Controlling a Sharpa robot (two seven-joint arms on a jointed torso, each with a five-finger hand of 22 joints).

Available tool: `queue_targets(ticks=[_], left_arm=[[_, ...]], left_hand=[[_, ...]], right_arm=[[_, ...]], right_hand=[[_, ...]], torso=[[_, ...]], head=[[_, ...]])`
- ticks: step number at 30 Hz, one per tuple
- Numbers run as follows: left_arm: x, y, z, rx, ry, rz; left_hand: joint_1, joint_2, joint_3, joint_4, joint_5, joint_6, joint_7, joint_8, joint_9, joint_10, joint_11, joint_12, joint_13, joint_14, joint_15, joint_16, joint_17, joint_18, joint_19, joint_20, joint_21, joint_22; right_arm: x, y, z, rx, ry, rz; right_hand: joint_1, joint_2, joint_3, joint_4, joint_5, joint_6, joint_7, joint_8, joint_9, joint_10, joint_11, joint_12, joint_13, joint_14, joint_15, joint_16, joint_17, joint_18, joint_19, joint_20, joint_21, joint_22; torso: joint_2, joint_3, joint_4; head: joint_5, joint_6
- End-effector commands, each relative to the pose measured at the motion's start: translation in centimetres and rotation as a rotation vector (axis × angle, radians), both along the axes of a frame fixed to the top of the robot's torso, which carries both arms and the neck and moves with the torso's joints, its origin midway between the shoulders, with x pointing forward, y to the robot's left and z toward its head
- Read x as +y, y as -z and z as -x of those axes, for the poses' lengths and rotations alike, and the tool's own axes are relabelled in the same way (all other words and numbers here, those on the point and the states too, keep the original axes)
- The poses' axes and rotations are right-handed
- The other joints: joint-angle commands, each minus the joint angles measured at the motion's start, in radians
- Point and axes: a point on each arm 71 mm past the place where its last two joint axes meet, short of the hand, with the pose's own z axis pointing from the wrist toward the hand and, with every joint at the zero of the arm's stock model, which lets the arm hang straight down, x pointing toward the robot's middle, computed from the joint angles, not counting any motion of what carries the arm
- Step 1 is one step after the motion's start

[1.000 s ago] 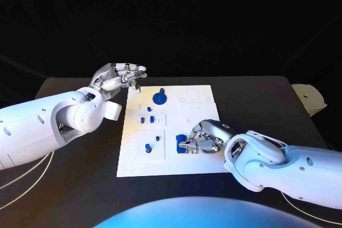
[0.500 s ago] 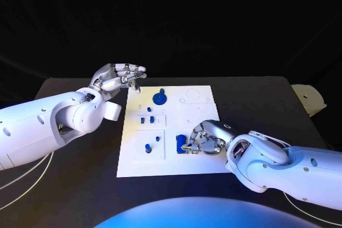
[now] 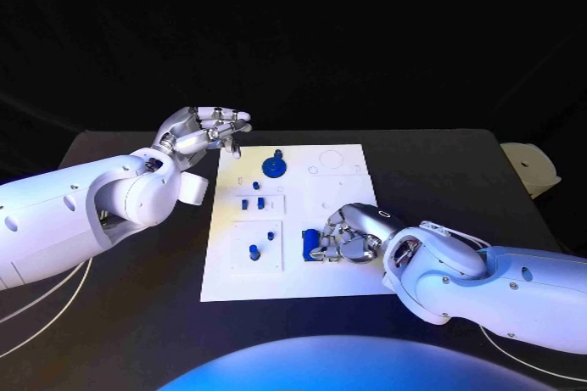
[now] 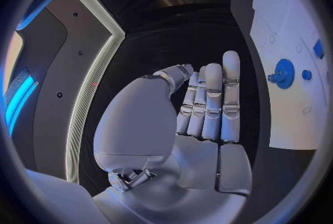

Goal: Assemble the parts on the task board

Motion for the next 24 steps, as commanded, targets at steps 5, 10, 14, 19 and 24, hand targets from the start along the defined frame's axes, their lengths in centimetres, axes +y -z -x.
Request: queue_targets(ticks=[5, 10, 14, 19, 24], left_arm=[[-0.12, -0.10, 0.08, -0.001, 0.014, 0.010], [-0.07, -0.10, 0.08, -0.001, 0.013, 0.009], [-0.04, -0.10, 0.08, -0.001, 0.013, 0.009], [-0.01, -0.10, 0.09, 0.000, 0.013, 0.009], [0.01, -0.10, 0.10, 0.000, 0.013, 0.009]], left_hand=[[-0.005, 0.002, 0.004, 0.003, 0.005, -0.007, 0.000, 0.005, 0.002, -0.004, -0.001, 0.006, 0.001, -0.007, -0.002, 0.002, -0.001, 0.015, -0.005, 0.002, -0.005, -0.001], [-0.005, 0.002, 0.004, 0.003, 0.005, -0.007, 0.000, 0.005, 0.002, -0.004, -0.001, 0.006, 0.001, -0.007, -0.002, 0.002, -0.001, 0.015, -0.005, 0.002, -0.005, -0.001], [-0.005, 0.002, 0.004, 0.003, 0.005, -0.007, 0.000, 0.005, 0.002, -0.004, -0.001, 0.006, 0.001, -0.007, -0.002, 0.002, -0.001, 0.015, -0.005, 0.002, -0.005, -0.001], [-0.005, 0.002, 0.004, 0.003, 0.005, -0.007, 0.000, 0.005, 0.002, -0.004, -0.001, 0.006, 0.001, -0.007, -0.002, 0.002, -0.001, 0.015, -0.005, 0.002, -0.005, -0.001], [-0.005, 0.002, 0.004, 0.003, 0.005, -0.007, 0.000, 0.005, 0.002, -0.004, -0.001, 0.006, 0.001, -0.007, -0.002, 0.002, -0.001, 0.015, -0.005, 0.002, -0.005, -0.001]], right_arm=[[-0.55, 0.27, -0.13, -0.005, 0.016, 0.035], [-0.67, 0.23, -0.05, -0.004, 0.014, 0.034], [-0.71, 0.22, 0.03, 0.002, 0.010, 0.033], [-0.64, 0.27, 0.10, 0.013, -0.001, 0.029], [-0.52, 0.31, 0.15, 0.022, -0.012, 0.023]], right_hand=[[0.027, 0.021, 0.007, 0.003, 0.003, 0.000, -0.002, -0.005, -0.001, 0.030, -0.009, -0.001, 0.146, 0.095, -0.009, 0.004, 0.215, -0.007, 0.106, -0.007, 0.004, 0.263], [0.027, 0.021, 0.007, 0.002, 0.003, 0.000, -0.002, -0.005, -0.001, 0.030, -0.009, -0.001, 0.147, 0.095, -0.010, 0.004, 0.216, -0.007, 0.106, -0.007, 0.004, 0.263], [0.029, 0.018, 0.006, 0.001, 0.005, -0.001, -0.002, -0.005, -0.002, 0.030, -0.009, -0.001, 0.147, 0.095, -0.010, 0.004, 0.215, -0.007, 0.106, -0.007, 0.004, 0.263], [0.028, 0.010, 0.001, 0.003, 0.006, -0.001, 0.000, -0.006, -0.003, 0.030, -0.008, -0.001, 0.147, 0.095, -0.009, 0.004, 0.216, -0.007, 0.106, -0.007, 0.004, 0.263], [-0.007, -0.010, -0.029, 0.005, -0.037, 0.003, 0.004, -0.005, -0.006, 0.029, -0.004, -0.006, 0.145, 0.094, -0.005, 0.004, 0.215, -0.007, 0.106, -0.005, 0.004, 0.263]], torso=[[-0.001, 0.0010, -0.0005], [-0.001, 0.0016, -0.0009], [0.000, 0.0016, -0.0011], [0.000, 0.0012, -0.0008], [0.000, 0.0006, -0.0002]], head=[[0.002, -0.001], [0.003, -0.001], [0.004, -0.001], [0.005, -0.001], [0.005, -0.003]])
